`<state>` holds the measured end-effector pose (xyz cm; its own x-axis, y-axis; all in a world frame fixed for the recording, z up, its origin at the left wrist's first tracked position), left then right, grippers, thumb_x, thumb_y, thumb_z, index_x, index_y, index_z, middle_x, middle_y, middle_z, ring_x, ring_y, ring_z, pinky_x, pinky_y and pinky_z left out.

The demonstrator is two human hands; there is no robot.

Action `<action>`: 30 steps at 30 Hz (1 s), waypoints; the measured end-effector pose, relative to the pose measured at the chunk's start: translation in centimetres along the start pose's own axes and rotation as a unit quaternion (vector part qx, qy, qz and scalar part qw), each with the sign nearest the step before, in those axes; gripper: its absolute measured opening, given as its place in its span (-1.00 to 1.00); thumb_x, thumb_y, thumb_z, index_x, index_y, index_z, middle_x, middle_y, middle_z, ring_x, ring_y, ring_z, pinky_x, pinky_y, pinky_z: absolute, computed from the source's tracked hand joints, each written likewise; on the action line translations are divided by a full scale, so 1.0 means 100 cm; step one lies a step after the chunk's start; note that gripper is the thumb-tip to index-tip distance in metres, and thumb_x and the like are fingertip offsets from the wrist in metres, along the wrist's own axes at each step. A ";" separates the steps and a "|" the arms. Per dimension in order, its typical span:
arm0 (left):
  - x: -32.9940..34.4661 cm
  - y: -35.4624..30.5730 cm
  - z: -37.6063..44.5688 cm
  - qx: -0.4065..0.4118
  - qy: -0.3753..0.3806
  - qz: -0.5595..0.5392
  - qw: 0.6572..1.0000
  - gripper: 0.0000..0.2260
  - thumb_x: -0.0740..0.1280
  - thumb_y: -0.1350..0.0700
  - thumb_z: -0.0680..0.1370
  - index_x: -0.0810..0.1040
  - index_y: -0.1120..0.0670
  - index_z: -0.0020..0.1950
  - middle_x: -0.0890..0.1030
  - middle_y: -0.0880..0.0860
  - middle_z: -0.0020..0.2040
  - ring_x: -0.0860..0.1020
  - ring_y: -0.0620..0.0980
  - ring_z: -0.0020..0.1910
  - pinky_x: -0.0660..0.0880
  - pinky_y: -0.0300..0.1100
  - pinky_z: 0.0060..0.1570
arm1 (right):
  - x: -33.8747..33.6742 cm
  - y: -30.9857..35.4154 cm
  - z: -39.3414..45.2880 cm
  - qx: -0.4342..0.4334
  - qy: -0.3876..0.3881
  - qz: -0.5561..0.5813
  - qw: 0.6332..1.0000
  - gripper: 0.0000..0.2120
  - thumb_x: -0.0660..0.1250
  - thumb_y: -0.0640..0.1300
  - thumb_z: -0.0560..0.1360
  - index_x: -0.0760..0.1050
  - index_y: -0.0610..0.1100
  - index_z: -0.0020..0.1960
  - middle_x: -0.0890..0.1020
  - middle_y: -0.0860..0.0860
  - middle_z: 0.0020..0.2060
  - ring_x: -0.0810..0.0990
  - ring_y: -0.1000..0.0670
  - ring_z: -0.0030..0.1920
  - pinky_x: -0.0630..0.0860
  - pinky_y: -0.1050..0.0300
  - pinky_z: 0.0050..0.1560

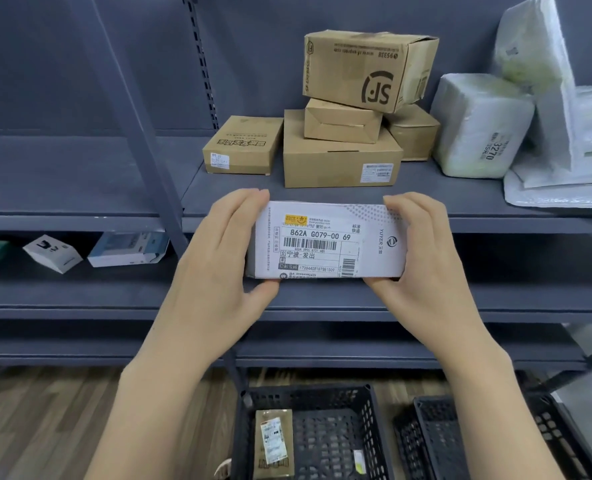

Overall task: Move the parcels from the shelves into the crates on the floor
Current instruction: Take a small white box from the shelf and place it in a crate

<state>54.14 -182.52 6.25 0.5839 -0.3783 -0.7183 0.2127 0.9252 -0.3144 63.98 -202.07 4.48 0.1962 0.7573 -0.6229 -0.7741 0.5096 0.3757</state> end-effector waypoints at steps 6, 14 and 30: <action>0.007 0.001 -0.031 -0.044 0.031 0.003 0.999 -0.26 0.47 0.28 0.32 0.23 0.13 0.44 0.28 -0.02 0.37 0.22 -0.21 0.36 0.20 -0.36 0.32 | 0.015 0.003 -0.024 0.006 0.052 0.024 0.998 -0.27 0.43 -0.39 0.28 0.22 -0.18 0.37 0.26 0.01 0.28 0.30 -0.02 0.30 0.18 0.41 0.29; 0.041 0.049 -0.109 -0.169 0.114 -0.053 0.978 -0.30 0.50 0.18 0.36 0.26 0.07 0.42 0.21 -0.27 0.26 0.22 -0.40 0.25 0.15 -0.55 0.22 | 0.082 0.011 -0.079 0.074 0.218 0.013 0.973 -0.25 0.43 -0.29 0.37 0.19 -0.18 0.48 0.25 -0.02 0.41 0.26 0.02 0.38 0.31 0.23 0.24; 0.115 0.142 -0.302 -0.342 0.271 -0.116 0.892 -0.41 0.42 0.08 0.34 0.29 -0.16 0.31 0.30 -0.30 0.19 0.36 -0.34 0.07 0.30 -0.50 -0.10 | 0.229 0.036 -0.241 0.152 0.436 0.029 0.886 -0.19 0.39 -0.23 0.41 0.04 -0.09 0.53 0.09 0.03 0.47 0.12 0.04 0.46 0.13 0.27 0.39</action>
<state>40.21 -174.66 -25.23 0.0821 -0.6883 -0.7208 -0.3579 0.6546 -0.6659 51.19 -192.81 -24.99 -0.4812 0.2497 -0.8403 -0.5431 0.6675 0.5094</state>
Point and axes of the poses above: each hand's wrist, its own z-axis towards the middle knuckle, its own x-axis out of the palm, y = z × x, the point moved 3 cm from there along z, towards the middle knuckle
